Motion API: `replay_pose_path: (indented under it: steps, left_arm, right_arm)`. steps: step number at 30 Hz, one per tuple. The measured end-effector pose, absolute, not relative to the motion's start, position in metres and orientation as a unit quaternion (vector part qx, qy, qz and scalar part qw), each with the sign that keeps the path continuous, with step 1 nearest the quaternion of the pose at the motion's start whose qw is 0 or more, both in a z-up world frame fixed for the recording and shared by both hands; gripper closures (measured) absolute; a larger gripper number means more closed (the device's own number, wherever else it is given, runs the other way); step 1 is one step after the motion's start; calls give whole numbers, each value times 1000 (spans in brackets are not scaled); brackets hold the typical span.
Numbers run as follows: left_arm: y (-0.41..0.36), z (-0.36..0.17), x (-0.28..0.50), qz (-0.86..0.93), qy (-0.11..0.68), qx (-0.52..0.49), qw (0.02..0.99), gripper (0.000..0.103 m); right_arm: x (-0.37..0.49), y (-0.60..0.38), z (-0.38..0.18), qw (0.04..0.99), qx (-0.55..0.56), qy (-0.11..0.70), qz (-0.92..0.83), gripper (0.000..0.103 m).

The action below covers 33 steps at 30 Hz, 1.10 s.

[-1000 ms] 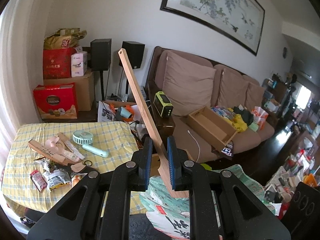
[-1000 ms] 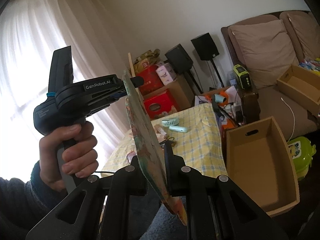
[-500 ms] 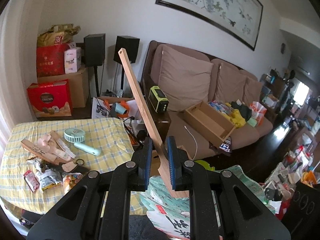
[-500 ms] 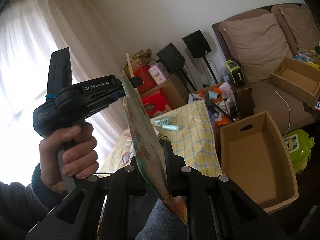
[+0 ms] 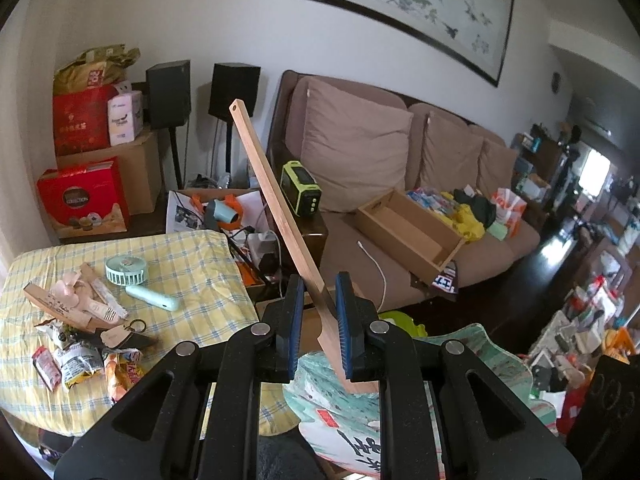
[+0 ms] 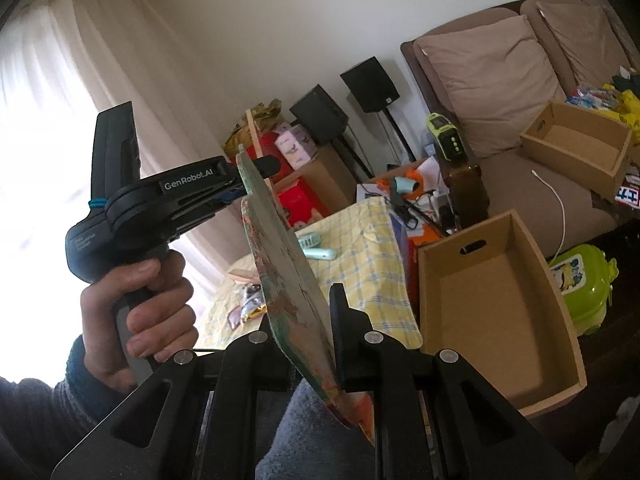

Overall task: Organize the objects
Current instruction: 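Carry the wooden spatula and painted paper fan toward the open cardboard box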

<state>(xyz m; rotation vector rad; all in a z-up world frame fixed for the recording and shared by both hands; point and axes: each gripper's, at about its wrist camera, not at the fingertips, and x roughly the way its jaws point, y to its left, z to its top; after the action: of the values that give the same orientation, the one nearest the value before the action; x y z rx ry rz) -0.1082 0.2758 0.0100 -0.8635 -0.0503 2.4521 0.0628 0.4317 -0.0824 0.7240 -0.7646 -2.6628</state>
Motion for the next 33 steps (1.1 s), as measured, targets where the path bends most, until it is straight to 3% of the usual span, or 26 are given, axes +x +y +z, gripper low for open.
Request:
replay_pose_path:
  steps: [33]
  left_arm:
    - [311, -7, -118, 889, 10, -345, 301, 87]
  right_arm:
    - [64, 459, -103, 121, 256, -290, -914, 89]
